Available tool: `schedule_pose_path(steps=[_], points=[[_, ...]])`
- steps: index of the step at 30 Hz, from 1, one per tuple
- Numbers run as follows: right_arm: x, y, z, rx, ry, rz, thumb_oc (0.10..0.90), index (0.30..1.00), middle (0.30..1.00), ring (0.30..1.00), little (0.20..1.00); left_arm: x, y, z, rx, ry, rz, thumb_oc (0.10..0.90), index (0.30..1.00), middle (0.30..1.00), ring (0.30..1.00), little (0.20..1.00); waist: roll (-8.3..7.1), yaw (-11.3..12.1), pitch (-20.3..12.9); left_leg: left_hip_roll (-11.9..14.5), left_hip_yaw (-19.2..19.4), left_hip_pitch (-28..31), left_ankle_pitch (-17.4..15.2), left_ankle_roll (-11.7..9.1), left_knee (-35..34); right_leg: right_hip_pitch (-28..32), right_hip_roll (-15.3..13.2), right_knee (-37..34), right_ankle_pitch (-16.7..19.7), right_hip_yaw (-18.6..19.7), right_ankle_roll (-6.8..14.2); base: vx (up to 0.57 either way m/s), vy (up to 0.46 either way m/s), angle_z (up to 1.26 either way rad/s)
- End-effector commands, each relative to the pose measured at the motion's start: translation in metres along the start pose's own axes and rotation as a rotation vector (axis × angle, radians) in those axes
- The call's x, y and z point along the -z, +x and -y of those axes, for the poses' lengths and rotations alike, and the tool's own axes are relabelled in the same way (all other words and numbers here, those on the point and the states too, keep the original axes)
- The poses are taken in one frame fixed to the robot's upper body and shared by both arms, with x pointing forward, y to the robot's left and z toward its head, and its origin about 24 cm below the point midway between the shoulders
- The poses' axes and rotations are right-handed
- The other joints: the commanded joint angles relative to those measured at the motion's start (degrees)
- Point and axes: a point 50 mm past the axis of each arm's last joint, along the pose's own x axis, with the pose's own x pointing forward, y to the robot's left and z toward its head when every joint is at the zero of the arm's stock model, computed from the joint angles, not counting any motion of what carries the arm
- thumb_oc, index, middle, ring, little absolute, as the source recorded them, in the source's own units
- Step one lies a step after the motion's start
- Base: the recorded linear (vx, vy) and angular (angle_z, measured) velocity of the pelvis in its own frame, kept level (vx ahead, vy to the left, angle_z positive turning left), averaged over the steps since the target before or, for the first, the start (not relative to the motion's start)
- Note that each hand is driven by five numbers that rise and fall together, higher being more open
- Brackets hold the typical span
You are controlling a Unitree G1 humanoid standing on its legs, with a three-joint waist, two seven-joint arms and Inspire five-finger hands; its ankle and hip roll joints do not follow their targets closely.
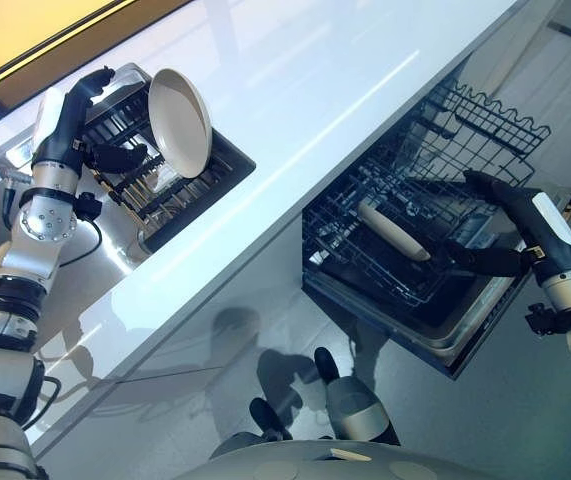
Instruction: Pick up plates and place into dishwasher.
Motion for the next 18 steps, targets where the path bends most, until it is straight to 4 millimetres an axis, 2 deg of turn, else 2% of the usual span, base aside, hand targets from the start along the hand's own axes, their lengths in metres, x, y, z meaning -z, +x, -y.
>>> schedule_pose_path(steps=[1, 10, 18], points=[[-0.044, 0.018, 0.038, 0.1, -0.038, 0.249, 0.8, 0.9, 0.9, 0.9, 0.9, -0.049, 0.026, -0.052, -0.185, 0.06, 0.217, 0.8, 0.9, 0.9, 0.9, 0.9, 0.97, -0.1, -5.3, -2.1, 0.1, -1.1, -3.8, 0.8, 3.2, -1.4, 0.3, 4.5, -5.2, -3.3, 5.6, 0.03, 0.019, 0.0], [-0.043, 0.017, 0.04, 0.065, -0.056, 0.237, 0.8, 0.9, 0.9, 0.9, 0.9, -0.058, 0.032, -0.067, -0.178, 0.169, 0.243, 0.8, 0.9, 0.9, 0.9, 0.9, 2.62, -0.9, -5.8, -2.3, 0.8, -0.8, -3.8, 0.6, 3.7, -1.3, -0.2, 4.7, -5.3, -3.1, 5.8, 0.01, 0.003, 0.0], [-0.046, 0.019, 0.045, 0.035, -0.073, 0.241, 0.8, 0.9, 0.9, 0.9, 0.9, -0.064, 0.039, -0.062, -0.112, 0.236, 0.253, 0.8, 0.9, 0.9, 0.9, 0.9, 4.27, -2.1, -5.6, -2.6, 1.5, -0.9, -3.9, 0.4, 4.1, -1.7, -0.5, 5.3, -5.6, -2.3, 5.8, 0.0, 0.002, 0.0]])
